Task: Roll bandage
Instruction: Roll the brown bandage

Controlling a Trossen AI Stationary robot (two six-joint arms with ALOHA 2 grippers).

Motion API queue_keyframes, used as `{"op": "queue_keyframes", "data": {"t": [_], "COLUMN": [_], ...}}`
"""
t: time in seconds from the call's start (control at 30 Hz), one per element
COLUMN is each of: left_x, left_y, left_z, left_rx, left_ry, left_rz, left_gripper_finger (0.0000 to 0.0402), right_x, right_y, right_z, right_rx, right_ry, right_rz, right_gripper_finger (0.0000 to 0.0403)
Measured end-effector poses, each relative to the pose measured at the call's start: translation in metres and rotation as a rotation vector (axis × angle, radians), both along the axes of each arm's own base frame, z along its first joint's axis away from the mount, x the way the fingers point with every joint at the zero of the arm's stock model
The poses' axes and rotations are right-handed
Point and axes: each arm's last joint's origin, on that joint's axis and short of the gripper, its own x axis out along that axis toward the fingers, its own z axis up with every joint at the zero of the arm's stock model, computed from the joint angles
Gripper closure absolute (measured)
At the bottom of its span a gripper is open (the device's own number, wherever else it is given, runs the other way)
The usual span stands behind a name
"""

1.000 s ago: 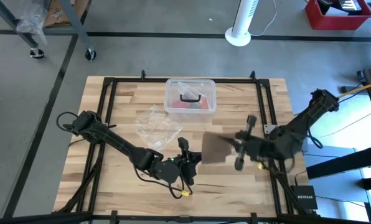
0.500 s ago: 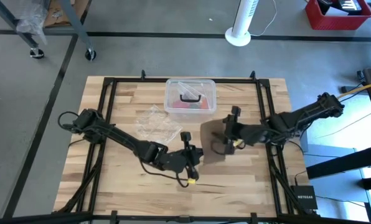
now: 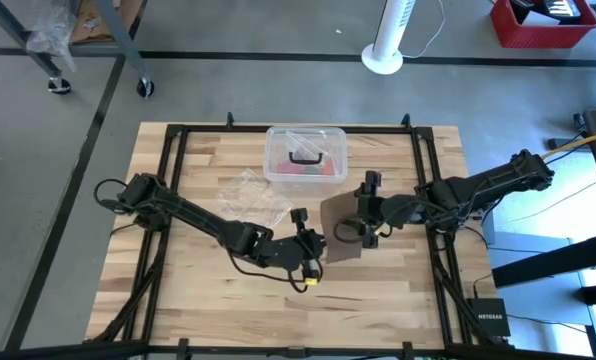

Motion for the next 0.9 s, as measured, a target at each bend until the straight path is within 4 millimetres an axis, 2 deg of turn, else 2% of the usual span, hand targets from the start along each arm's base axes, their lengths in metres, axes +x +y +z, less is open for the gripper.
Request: {"op": "queue_keyframes", "data": {"t": [0.17,0.7,0.9], "left_x": [-0.0018,-0.0008,-0.0011], "left_y": [-0.0036,-0.0001,-0.0006], "left_z": [0.0012,0.0012,0.0013], "left_rx": [0.023,0.006,0.007], "left_ry": [0.000,-0.005,-0.004], "left_rz": [-0.003,0.013,0.011], "left_gripper_finger": [0.0400,0.0400,0.0400], "right_x": [0.0012,0.0016,0.0011], "right_y": [0.0001,-0.0010,0.0023], "right_z": [-0.0053,-0.0051,-0.0064], "right_rx": [-0.005,-0.002,0.057], "right_ry": [-0.004,-0.009,0.024], "right_rz": [0.002,-0.003,0.102], "right_gripper_finger": [0.0120,0.0120,0.0120]}}
